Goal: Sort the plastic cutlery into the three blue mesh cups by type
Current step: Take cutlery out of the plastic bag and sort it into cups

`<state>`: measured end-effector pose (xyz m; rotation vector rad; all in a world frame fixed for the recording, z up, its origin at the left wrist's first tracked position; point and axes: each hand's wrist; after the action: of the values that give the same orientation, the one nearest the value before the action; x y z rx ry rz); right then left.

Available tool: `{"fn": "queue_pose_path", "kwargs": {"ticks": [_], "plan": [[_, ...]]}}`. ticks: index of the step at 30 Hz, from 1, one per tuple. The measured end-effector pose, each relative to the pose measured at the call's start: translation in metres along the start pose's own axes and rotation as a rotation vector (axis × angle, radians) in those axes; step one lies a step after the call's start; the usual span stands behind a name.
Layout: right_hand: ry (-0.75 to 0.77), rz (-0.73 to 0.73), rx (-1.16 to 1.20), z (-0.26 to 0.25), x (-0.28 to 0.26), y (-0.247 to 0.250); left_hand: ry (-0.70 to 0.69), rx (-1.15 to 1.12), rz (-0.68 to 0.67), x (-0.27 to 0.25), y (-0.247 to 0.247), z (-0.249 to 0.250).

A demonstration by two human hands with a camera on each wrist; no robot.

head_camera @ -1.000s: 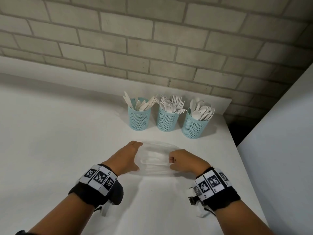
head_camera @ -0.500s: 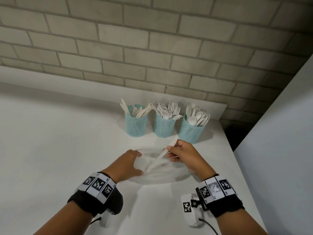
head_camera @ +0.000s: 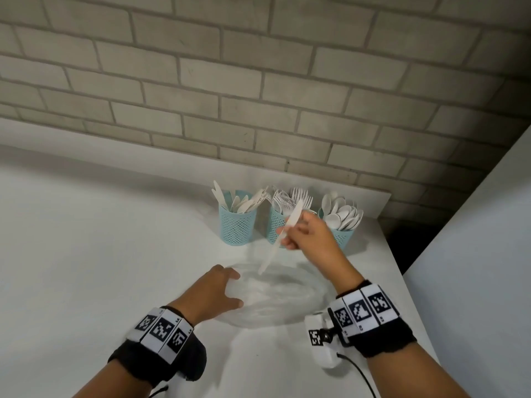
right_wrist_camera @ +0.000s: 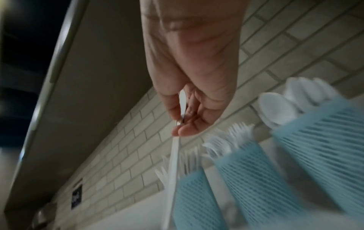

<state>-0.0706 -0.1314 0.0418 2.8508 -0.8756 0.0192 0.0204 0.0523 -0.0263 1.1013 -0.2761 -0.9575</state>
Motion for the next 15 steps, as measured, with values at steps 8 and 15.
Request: {"fn": "queue_pose_path", "kwargs": {"ticks": [8, 15], "plan": [[0.290, 0.268, 0.189, -0.057, 0.057, -0.031, -0.052, -0.099, 0.043, -0.011, 0.031, 0.001], [0.277, 0.290, -0.235, -0.016, 0.090, -0.070, 0.062, -0.325, 0.191, 0.038, 0.066, -0.015]]}}
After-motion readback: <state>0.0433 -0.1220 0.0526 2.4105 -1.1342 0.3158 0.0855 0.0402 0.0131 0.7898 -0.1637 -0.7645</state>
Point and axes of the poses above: each hand's wrist, its own x-axis towards the middle knuckle, its own y-axis out of the back of the hand, z = x × y, and after that the axes turned 7 degrees about x, right-handed
